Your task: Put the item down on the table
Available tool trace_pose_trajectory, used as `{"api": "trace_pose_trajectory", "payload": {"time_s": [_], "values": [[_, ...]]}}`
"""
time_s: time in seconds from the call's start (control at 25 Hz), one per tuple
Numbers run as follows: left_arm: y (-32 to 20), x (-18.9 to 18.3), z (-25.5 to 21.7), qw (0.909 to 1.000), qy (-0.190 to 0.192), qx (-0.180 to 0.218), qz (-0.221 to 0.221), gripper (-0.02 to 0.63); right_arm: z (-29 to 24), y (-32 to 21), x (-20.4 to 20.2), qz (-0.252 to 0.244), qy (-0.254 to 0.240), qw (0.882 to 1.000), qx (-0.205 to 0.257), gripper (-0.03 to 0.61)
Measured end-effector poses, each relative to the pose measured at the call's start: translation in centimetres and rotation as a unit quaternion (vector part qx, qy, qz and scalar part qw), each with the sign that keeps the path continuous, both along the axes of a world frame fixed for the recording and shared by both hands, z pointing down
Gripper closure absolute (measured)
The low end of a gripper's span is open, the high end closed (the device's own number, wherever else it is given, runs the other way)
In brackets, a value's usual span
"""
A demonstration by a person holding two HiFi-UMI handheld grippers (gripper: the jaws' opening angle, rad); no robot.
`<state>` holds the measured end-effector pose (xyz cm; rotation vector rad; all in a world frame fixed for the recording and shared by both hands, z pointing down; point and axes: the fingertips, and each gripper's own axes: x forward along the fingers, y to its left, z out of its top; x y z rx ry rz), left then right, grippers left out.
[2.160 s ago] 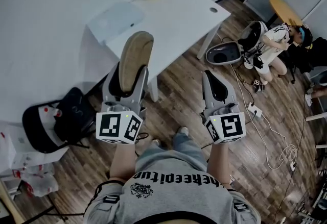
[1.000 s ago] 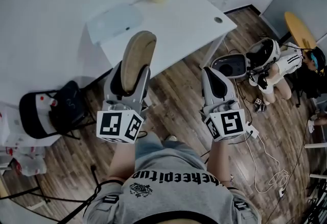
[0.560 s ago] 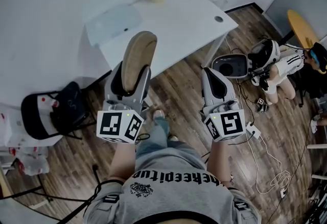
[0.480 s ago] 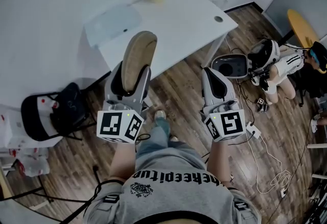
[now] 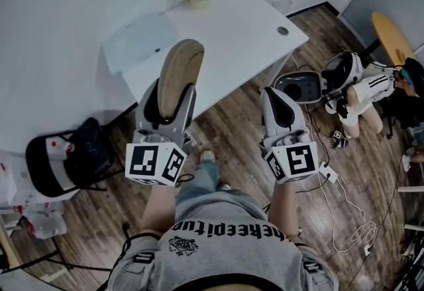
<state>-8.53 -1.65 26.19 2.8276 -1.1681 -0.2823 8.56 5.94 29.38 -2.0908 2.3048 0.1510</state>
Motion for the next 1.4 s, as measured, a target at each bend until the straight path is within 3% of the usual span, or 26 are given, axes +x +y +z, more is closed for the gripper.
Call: {"api": "trace_pose_trajectory", "payload": {"time_s": [0.8,1.4], "values": [[-11.6,2.2,-0.2,0.9998,0.006,-0.003,0.021,0.316,-0.3,-10.9,1.9,0.021,0.001,1.0,-0.002,0.578],[-16.7,2.4,0.4,0.9983,0.015,-0.008,0.055,0.314,-0.6,-15.0,1.4,0.046,0.008,0.999,-0.004,0.578]]}}
